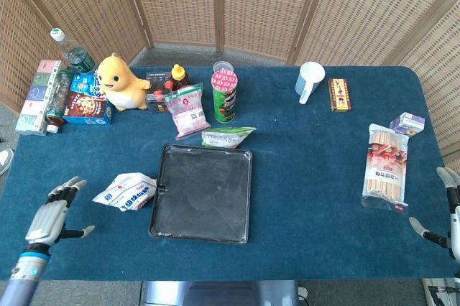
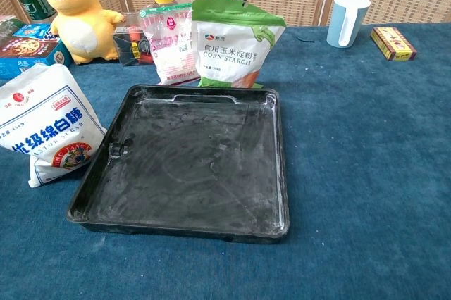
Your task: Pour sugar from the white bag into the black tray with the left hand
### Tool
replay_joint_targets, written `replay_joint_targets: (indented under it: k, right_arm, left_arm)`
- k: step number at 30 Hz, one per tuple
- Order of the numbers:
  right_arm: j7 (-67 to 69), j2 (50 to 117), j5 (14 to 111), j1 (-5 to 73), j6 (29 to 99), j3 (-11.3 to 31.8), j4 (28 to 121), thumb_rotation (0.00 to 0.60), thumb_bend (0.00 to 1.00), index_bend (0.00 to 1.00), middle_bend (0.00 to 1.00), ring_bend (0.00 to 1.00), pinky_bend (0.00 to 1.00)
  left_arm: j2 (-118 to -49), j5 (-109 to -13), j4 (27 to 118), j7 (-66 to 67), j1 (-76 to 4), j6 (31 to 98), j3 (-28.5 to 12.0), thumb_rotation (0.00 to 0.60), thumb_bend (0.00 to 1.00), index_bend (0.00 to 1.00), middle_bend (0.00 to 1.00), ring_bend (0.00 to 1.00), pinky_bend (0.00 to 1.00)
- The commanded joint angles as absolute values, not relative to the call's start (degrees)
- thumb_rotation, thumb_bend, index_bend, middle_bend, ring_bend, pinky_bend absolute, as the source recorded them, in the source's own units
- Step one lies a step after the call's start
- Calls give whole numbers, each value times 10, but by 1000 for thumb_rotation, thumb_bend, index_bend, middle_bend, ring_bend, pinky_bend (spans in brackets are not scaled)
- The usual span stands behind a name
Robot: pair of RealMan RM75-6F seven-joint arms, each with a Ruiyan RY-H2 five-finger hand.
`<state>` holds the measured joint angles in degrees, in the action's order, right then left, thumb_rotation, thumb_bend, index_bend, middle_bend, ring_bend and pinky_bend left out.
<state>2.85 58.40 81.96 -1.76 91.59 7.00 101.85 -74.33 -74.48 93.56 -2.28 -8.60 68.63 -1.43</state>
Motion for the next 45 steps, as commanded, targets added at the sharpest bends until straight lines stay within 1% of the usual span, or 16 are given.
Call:
replay_joint_targets:
  k: [1,14,27,28,31,33,34,35,37,38,42,45]
  right_arm:
    - [33,582,818,-19,916,71,1018,600,13,0,0,0,27]
    - [60,574,811,-21,913,75,1017,600,13,0,0,0,25]
    - [75,571,810,-22,912,76,1016,600,15,0,0,0,24]
    - [75,570,810,-22,912,76,1016,600,15,0,0,0,24]
    - [80,569,810,-22,912,77,1015,600,15,0,0,0,24]
    - [83,569,812,-22,912,76,1015,600,15,0,0,0,24]
    - [85,568,813,-22,912,76,1015,600,15,0,0,0,24]
    - [86,568,813,-22,912,76,1014,600,15,0,0,0,24]
    - [85,568,814,-22,911,75,1014,600,16,0,0,0,24]
    - [84,568,814,-22,910,75,1014,600,15,0,0,0,24]
    - [84,569,813,-22,909,75,1014,600,15,0,0,0,24]
    - [84,569,813,-21,907,74,1014,600,16,0,0,0,24]
  left_arm:
    - [-776,-727,924,-29,-100,671,-28,600,160,65,0,0,31]
    - [-856,-691,903,15,-136,665,-64,600,158,65,0,0,30]
    - [-905,-675,888,80,-155,677,-68,600,159,65,0,0,31]
    - [-905,-675,887,81,-155,678,-69,600,163,65,0,0,31]
    - [-911,-678,881,85,-155,686,-69,600,217,78,0,0,35]
    - [-918,-682,870,93,-157,693,-69,600,241,126,7,21,105]
    - [-922,-683,866,95,-157,696,-69,600,252,175,39,70,183]
    - [-925,-685,864,95,-157,698,-69,600,263,224,85,141,267]
    - [-930,-689,858,97,-160,696,-66,600,283,285,162,245,361]
    - [-933,-693,854,98,-162,695,-65,600,296,303,183,275,391]
    - [-943,-706,837,91,-170,695,-66,600,359,347,211,306,437]
    - [-952,-715,821,82,-176,696,-71,600,391,404,262,351,487]
